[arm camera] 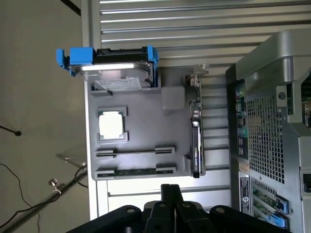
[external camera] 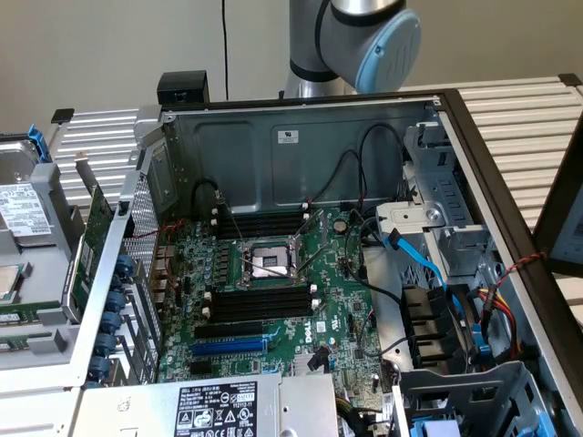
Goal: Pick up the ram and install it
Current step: 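Reach for the ram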
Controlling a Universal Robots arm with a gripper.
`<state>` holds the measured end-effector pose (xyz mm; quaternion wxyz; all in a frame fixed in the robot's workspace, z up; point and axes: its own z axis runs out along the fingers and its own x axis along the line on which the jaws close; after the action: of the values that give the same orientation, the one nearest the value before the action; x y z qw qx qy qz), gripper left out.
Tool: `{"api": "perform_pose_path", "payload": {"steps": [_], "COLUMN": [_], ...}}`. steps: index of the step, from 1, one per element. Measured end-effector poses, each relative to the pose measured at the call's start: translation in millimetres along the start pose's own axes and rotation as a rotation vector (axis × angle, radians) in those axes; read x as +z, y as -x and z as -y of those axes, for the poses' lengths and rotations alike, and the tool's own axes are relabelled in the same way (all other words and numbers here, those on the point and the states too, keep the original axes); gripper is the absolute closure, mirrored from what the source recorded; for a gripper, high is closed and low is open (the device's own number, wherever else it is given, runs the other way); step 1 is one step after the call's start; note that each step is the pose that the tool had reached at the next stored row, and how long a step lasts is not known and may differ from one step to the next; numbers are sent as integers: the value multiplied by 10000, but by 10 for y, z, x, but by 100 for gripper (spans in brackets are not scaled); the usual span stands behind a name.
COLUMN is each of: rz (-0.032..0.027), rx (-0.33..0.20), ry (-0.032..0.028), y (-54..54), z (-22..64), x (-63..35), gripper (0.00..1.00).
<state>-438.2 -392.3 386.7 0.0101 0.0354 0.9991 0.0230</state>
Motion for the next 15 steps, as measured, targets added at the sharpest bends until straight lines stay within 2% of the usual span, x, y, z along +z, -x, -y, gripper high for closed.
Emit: {"api": "perform_pose_path", "payload": {"steps": [10,15], "rz": [-1,-2], "rx": [-4,-15], "ry": [-6,-4], "y": [-109,-115], "z": [-81,-83], "x": [15,17], "gripper": [90,90]}}
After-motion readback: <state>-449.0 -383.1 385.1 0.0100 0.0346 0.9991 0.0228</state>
